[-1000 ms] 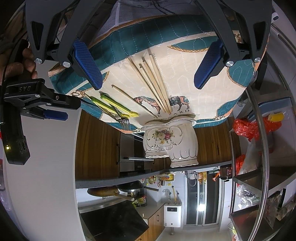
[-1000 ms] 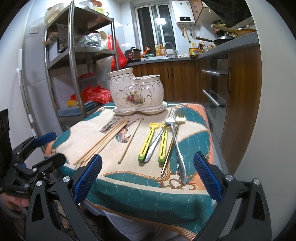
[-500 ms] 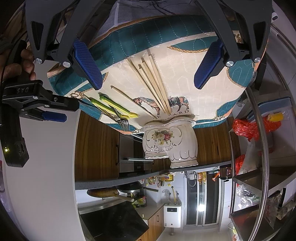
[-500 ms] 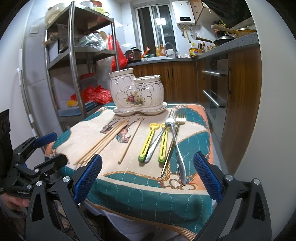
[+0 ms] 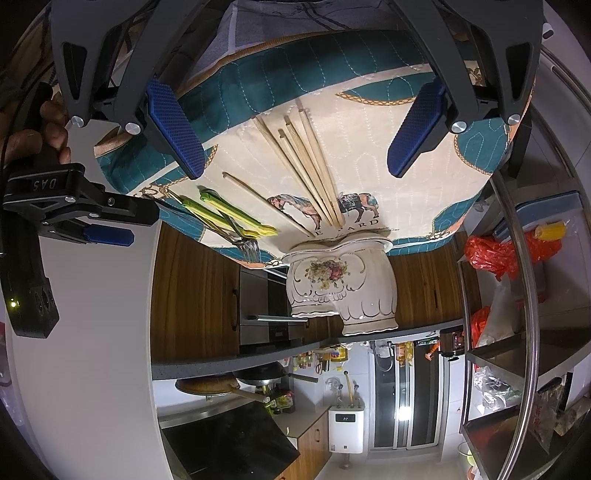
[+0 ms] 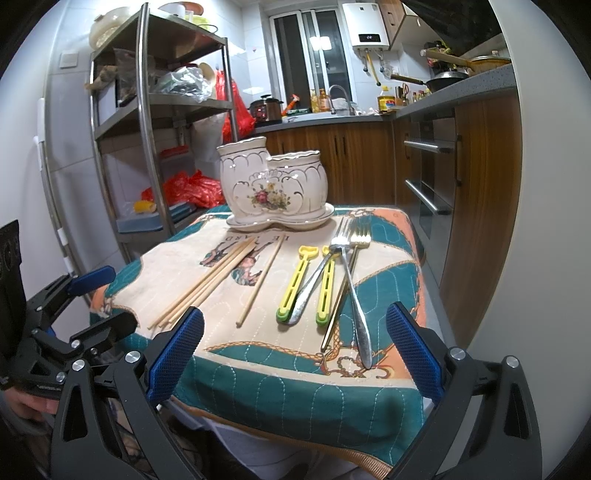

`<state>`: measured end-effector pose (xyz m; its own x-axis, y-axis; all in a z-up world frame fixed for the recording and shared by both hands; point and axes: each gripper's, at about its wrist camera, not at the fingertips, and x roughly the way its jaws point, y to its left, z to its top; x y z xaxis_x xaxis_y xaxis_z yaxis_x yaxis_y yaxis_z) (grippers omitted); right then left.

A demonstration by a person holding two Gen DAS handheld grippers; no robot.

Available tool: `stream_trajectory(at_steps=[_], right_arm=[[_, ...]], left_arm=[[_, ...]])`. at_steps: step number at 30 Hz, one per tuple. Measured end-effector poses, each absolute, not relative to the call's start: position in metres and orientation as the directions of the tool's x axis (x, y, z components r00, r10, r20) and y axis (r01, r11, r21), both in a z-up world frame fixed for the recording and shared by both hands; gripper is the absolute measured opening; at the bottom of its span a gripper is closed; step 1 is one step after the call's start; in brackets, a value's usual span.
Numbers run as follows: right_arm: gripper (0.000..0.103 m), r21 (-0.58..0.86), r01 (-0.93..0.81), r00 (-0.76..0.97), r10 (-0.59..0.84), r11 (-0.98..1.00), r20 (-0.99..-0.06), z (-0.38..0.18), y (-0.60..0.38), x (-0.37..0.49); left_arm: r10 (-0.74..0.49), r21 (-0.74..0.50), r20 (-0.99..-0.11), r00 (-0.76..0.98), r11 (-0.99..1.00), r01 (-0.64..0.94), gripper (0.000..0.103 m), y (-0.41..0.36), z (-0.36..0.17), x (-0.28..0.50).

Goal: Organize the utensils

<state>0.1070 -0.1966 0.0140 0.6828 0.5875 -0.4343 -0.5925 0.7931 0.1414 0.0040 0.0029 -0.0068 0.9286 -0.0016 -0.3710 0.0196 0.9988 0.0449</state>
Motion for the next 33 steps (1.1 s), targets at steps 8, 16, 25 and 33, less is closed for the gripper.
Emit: stream_trajectory(at_steps=[8, 16, 25, 33], right_arm=[[0.098, 0.146, -0.594, 0.680, 0.590, 0.791, -0.434, 0.013, -0.198, 0.109], [0.098, 0.184, -0.575, 0.667, 0.587, 0.797, -0.460, 0.015, -0.196, 0.111], [0.098, 0.190, -0.578, 0.663, 0.593, 0.793, -0.456, 0.019, -0.198, 0.118], [0.096, 0.164, -0.590, 0.662, 0.589, 0.791, -0.464, 0.028, -0.194, 0.127]], left_arm=[[0.003, 0.049, -0.373, 0.928, 0.999, 0.016, 0.098, 0.002, -0.008, 0.004], [0.013, 0.047, -0.390, 0.921, 0.999, 0.005, 0.098, 0.003, -0.008, 0.010], [0.018, 0.010, -0.471, 0.882, 1.000, -0.015, 0.096, 0.017, -0.010, 0.030], [0.023, -0.033, -0.550, 0.835, 0.998, -0.049, 0.067, 0.043, -0.009, 0.064]])
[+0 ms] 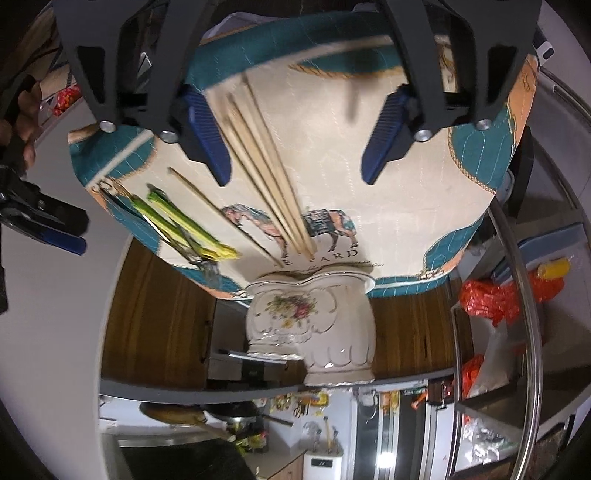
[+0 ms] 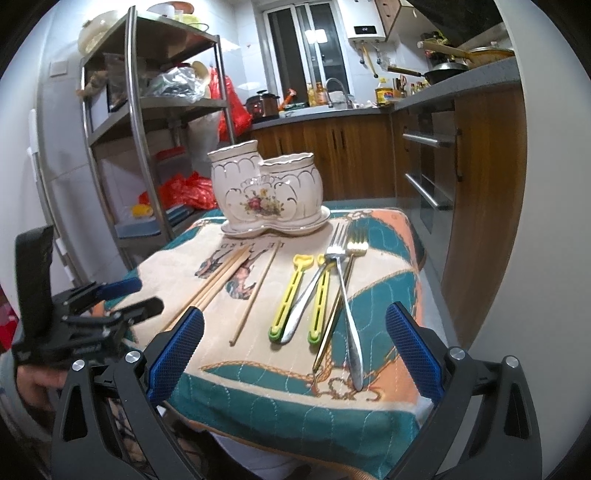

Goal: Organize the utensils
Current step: 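Grasp a wooden chopstick with the left tool while the right tool grasps the silver spoon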

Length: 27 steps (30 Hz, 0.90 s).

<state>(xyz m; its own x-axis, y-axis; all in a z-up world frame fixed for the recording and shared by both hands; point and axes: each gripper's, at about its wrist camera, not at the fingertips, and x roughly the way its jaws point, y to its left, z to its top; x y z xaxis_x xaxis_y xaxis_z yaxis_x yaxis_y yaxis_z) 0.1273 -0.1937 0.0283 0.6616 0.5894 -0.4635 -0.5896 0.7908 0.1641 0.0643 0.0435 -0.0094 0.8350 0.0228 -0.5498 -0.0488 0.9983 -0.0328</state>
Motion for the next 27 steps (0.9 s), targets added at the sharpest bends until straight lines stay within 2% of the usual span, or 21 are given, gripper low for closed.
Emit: stream_trajectory(at_steps=[2, 3, 6, 7, 9, 13, 15, 18, 27], right_arm=[[0.095, 0.151, -0.591, 0.660, 0.582, 0.793, -0.475, 0.029, -0.191, 0.132], [0.092, 0.147, -0.590, 0.659, 0.579, 0.794, -0.480, 0.028, -0.191, 0.134], [0.075, 0.128, -0.589, 0.650, 0.562, 0.798, -0.511, 0.026, -0.188, 0.143], [0.073, 0.127, -0.590, 0.645, 0.560, 0.798, -0.520, 0.026, -0.187, 0.147], [0.064, 0.126, -0.591, 0.633, 0.555, 0.797, -0.539, 0.024, -0.185, 0.154], [0.054, 0.114, -0.592, 0.619, 0.541, 0.798, -0.569, 0.021, -0.181, 0.165], [0.041, 0.100, -0.594, 0.613, 0.529, 0.799, -0.587, 0.020, -0.178, 0.172], [0.029, 0.077, -0.590, 0.607, 0.504, 0.804, -0.615, 0.018, -0.174, 0.188], [0.021, 0.082, -0.603, 0.538, 0.481, 0.793, -0.693, 0.011, -0.158, 0.233]], left_arm=[[0.020, -0.038, -0.569, 0.822, 0.998, -0.051, 0.056, 0.048, -0.009, 0.074], [0.021, -0.038, -0.575, 0.818, 0.998, -0.052, 0.054, 0.049, -0.009, 0.077], [0.011, -0.039, -0.611, 0.792, 0.998, -0.043, 0.044, 0.051, -0.010, 0.092], [0.003, -0.042, -0.627, 0.779, 0.998, -0.038, 0.041, 0.051, -0.012, 0.098], [-0.011, -0.049, -0.653, 0.757, 0.998, -0.027, 0.038, 0.050, -0.015, 0.107], [-0.027, -0.053, -0.692, 0.721, 0.999, -0.013, 0.035, 0.048, -0.019, 0.119], [-0.020, -0.044, -0.700, 0.714, 0.999, -0.015, 0.033, 0.049, -0.018, 0.124], [-0.016, -0.039, -0.711, 0.703, 0.999, -0.016, 0.030, 0.051, -0.017, 0.133], [-0.007, -0.016, -0.736, 0.677, 1.000, -0.007, 0.029, 0.050, -0.019, 0.150]])
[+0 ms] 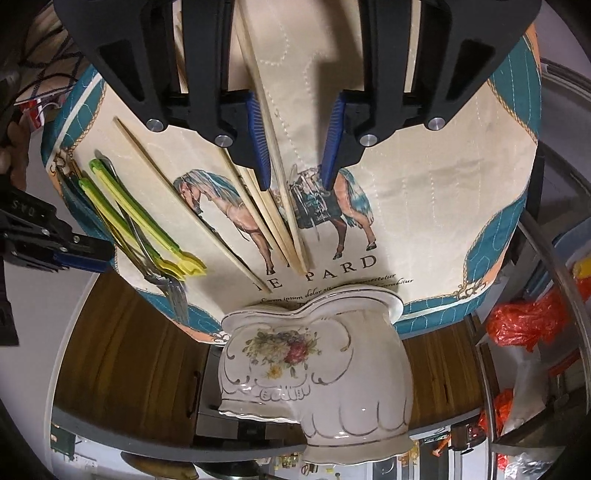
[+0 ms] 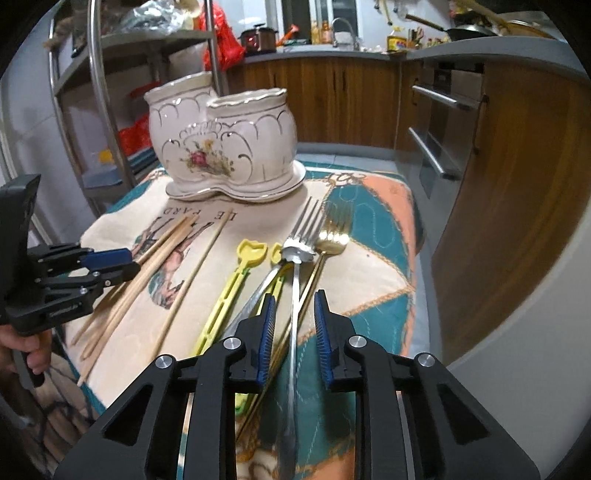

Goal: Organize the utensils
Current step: 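Grasp a wooden chopstick with the left tool while the right tool grasps the silver spoon, then lift the chopstick with the left tool while the right tool lifts the spoon toward the pot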

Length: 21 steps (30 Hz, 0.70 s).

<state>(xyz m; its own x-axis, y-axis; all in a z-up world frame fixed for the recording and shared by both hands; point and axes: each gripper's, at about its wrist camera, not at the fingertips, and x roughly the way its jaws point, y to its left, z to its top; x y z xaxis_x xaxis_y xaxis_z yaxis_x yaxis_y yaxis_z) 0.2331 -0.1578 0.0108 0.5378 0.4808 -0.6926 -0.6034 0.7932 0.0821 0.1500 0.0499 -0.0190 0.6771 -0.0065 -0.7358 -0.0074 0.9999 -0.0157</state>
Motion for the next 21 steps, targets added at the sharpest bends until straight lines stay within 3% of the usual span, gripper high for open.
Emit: stream_trajectory(at_steps=[4, 8, 13, 21], right_arm=[[0.017, 0.061, -0.615, 0.512, 0.458, 0.786, -0.727, 0.003, -0.145, 0.241], [0.004, 0.048, -0.606, 0.527, 0.447, 0.794, -0.723, 0.004, -0.144, 0.242], [0.004, 0.059, -0.601, 0.539, 0.458, 0.797, -0.707, 0.007, -0.147, 0.240], [0.004, 0.137, -0.550, 0.567, 0.489, 0.824, -0.663, 0.021, -0.172, 0.244]], left_arm=[[-0.005, -0.014, -0.739, 0.674, 1.000, -0.008, 0.028, 0.052, -0.018, 0.153], [0.005, -0.009, -0.741, 0.672, 1.000, -0.018, 0.021, 0.056, -0.018, 0.152], [0.019, -0.015, -0.750, 0.661, 0.999, -0.046, 0.007, 0.066, -0.017, 0.151], [0.051, -0.018, -0.763, 0.644, 0.995, -0.101, 0.006, 0.090, -0.016, 0.149]])
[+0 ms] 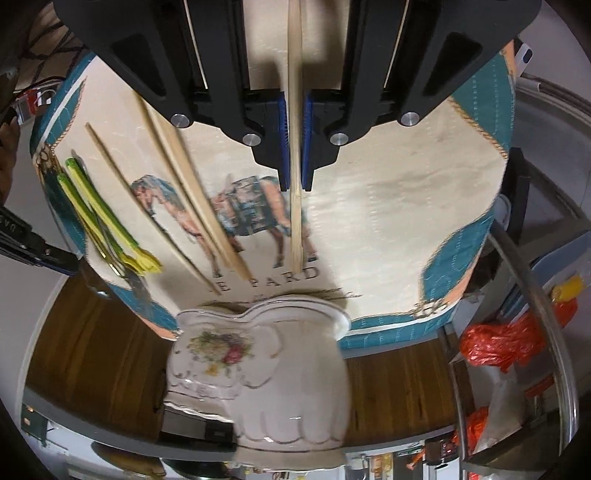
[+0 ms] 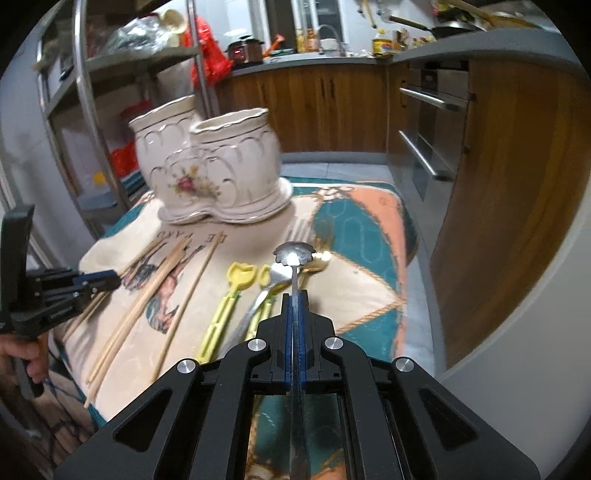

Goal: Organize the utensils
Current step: 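Lift the chopstick with the left tool while the right tool lifts the spoon toward the pot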

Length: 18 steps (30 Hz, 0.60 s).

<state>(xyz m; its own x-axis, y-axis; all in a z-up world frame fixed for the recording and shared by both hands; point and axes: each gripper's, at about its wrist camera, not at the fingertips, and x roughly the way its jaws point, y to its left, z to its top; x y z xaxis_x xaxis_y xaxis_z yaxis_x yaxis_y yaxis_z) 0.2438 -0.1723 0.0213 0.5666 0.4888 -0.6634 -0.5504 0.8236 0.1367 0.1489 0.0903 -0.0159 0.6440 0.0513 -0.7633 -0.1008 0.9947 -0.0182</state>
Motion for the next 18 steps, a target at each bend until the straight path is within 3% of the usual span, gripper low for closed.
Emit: stream_trajectory(at_steps=[10, 18], right_arm=[[0.004, 0.142, -0.546, 0.448, 0.431, 0.825, -0.783, 0.002, -0.170, 0.262], [0.006, 0.038, -0.638, 0.318, 0.308, 0.769, -0.897, 0.010, -0.143, 0.280]], left_arm=[[0.027, 0.043, -0.886, 0.463, 0.999, 0.024, 0.007, 0.092, -0.008, 0.177], [0.036, 0.074, -0.966, 0.257, 0.987, 0.140, 0.009, 0.088, -0.006, 0.210]])
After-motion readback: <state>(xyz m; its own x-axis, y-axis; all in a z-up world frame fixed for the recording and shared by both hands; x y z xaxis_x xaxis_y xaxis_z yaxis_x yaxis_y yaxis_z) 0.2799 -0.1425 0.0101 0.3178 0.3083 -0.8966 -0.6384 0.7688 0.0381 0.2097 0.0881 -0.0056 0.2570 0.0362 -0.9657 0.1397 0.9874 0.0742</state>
